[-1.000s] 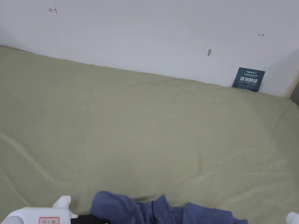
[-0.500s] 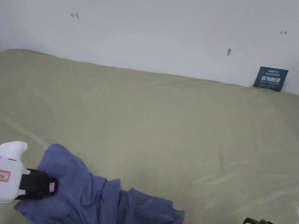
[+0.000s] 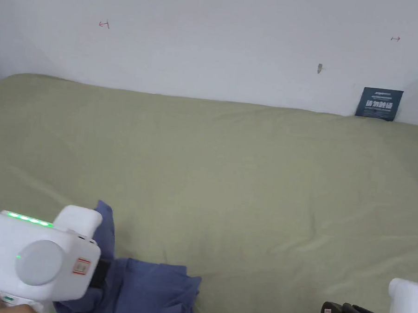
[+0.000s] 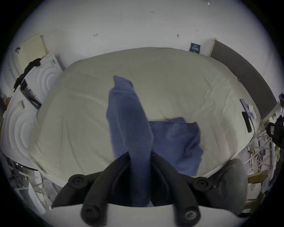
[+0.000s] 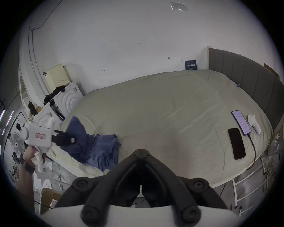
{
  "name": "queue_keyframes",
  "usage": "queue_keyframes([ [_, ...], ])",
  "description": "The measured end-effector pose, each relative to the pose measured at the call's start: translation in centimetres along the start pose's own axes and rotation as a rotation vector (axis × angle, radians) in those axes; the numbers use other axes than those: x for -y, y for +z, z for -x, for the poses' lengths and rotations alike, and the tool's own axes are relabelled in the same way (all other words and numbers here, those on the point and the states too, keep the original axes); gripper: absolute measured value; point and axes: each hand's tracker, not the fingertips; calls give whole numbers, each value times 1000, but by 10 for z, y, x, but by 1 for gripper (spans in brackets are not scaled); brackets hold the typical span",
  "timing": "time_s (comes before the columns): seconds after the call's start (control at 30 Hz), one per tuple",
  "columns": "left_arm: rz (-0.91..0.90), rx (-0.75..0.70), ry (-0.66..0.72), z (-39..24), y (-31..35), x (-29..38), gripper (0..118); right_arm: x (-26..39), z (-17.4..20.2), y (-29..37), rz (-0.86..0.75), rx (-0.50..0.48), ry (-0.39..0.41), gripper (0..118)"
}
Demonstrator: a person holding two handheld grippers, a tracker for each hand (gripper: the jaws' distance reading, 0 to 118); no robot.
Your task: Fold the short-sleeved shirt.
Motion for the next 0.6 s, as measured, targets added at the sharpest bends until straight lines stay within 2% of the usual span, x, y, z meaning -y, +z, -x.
queue_keyframes([
  [0.13, 25, 47, -19, -38, -17, -6, 11, 1, -7, 5, -5, 17, -11, 2],
  [0.2, 48, 119, -4, -51, -26, -4, 12, 1, -11, 6, -8, 25, -19, 2],
  [0.3, 80, 243, 46, -54, -37, -5, 12, 2, -14, 6, -6, 25, -25, 2],
  [0.47, 73, 298, 83, -53, -23, -1, 12, 4, -15, 2, 2, 20, -22, 2],
  [0.53, 56, 373, 143, -44, -18, -2, 12, 5, -14, -2, 11, 19, -25, 2],
  [0.6, 51, 397, 229, -32, -15, -3, 18, 7, -12, -5, 20, 13, -19, 2],
])
